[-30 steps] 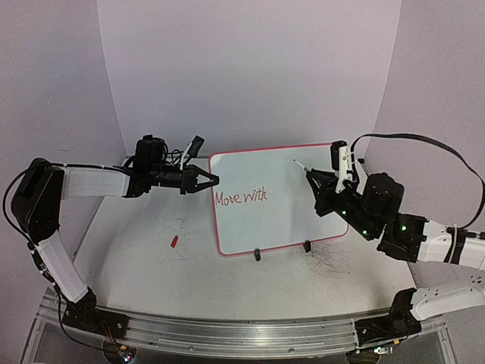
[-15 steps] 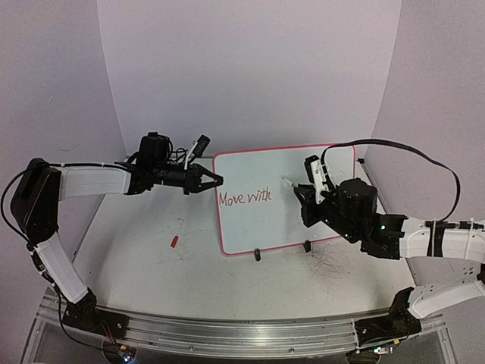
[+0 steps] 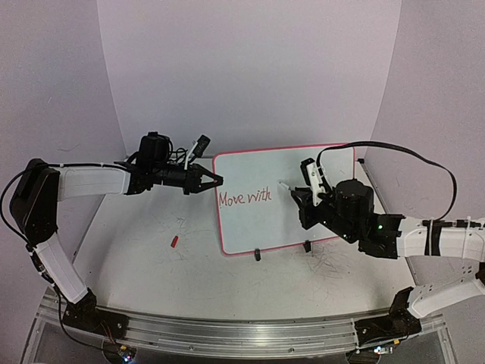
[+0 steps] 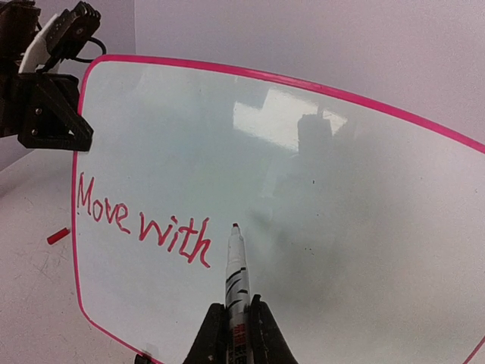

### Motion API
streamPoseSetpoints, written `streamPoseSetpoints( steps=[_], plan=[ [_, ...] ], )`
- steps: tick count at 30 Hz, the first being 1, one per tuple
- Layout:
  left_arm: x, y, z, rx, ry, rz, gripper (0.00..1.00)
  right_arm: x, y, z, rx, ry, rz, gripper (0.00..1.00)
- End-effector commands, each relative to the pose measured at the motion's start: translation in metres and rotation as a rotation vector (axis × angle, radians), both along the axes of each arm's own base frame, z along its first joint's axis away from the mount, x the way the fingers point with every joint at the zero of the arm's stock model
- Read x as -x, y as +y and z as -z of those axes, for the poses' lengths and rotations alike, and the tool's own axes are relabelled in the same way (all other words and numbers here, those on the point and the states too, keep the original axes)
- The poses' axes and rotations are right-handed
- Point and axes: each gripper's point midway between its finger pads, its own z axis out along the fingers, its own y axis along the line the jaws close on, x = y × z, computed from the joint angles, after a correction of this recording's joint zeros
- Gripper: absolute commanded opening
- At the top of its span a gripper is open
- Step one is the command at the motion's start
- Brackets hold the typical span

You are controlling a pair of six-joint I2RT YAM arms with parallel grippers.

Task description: Write a sentence on the whiteboard

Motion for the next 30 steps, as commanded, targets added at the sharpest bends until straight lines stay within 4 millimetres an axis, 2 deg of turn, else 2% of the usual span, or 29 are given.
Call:
streamPoseSetpoints(
  steps=[1,7,12,19,30],
  plan=[
    [-0.016,0.008,0.016,-0.094,-0.081,-0.098,0.0,-0.007,0.005,-0.012,-0.027,-0.015,0.009,0.0],
    [-0.022,0.01,0.013,-0.098,-0.08,-0.135,0.0,-0.004,0.013,-0.015,-0.038,-0.014,-0.04,0.0],
    [-0.024,0.011,0.013,-0.1,-0.08,-0.143,0.0,0.003,0.028,-0.007,-0.013,0.01,-0.127,0.0],
    [-0.026,0.011,0.014,-0.104,-0.082,-0.153,0.0,0.008,0.036,0.001,0.018,0.025,-0.164,0.0],
    [-0.03,0.01,0.017,-0.109,-0.077,-0.161,0.0,0.008,0.035,-0.005,0.016,0.007,-0.155,0.0]
  ],
)
